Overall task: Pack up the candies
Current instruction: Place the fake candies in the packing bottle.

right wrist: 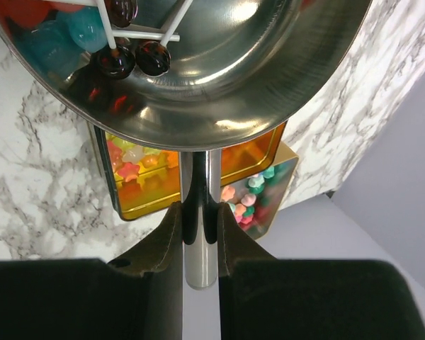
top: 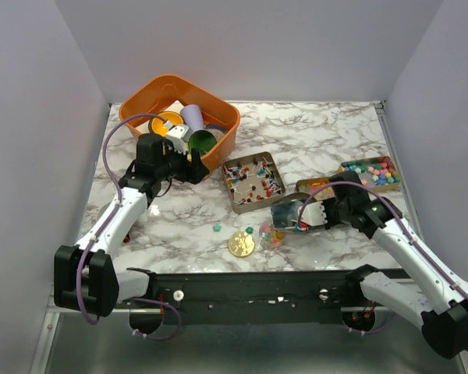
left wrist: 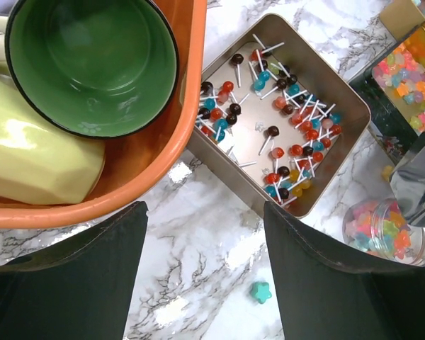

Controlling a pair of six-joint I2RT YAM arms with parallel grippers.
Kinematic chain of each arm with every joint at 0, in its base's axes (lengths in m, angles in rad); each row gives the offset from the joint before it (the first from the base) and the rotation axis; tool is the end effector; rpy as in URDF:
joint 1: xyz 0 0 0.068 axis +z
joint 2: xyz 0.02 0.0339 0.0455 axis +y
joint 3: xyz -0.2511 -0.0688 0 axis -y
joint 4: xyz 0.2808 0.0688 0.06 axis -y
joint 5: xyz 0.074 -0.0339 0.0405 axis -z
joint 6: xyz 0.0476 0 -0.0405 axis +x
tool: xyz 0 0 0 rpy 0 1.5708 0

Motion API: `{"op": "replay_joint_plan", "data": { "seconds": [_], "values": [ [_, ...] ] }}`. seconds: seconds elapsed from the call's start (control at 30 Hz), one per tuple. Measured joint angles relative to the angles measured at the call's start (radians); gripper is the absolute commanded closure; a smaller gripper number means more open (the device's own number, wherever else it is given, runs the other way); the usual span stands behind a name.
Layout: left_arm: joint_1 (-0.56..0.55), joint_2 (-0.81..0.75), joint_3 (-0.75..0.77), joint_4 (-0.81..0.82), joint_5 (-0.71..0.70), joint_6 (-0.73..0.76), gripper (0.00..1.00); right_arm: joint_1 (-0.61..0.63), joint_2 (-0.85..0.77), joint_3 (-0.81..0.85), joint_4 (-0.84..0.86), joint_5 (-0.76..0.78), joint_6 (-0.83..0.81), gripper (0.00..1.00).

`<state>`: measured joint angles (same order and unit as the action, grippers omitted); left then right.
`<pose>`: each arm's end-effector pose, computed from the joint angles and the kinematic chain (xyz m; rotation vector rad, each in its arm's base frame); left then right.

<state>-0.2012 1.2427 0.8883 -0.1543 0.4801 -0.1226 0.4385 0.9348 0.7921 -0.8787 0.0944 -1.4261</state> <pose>0.3138 -0.0864 0.2534 0.3784 2.0553 -0.6956 0.2017 0.0896 0.2314 -2.1174 1.6157 -0.4665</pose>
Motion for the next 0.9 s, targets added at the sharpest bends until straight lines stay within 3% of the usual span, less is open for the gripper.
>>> {"op": "replay_joint_plan", "data": {
  "seconds": [0.9],
  "values": [
    [0.023, -0.002, -0.021, 0.044, 0.002, -0.062, 0.22, 0.08, 0.034, 0.103, -0.021, 0.146, -0.227, 0.99]
  ]
}}
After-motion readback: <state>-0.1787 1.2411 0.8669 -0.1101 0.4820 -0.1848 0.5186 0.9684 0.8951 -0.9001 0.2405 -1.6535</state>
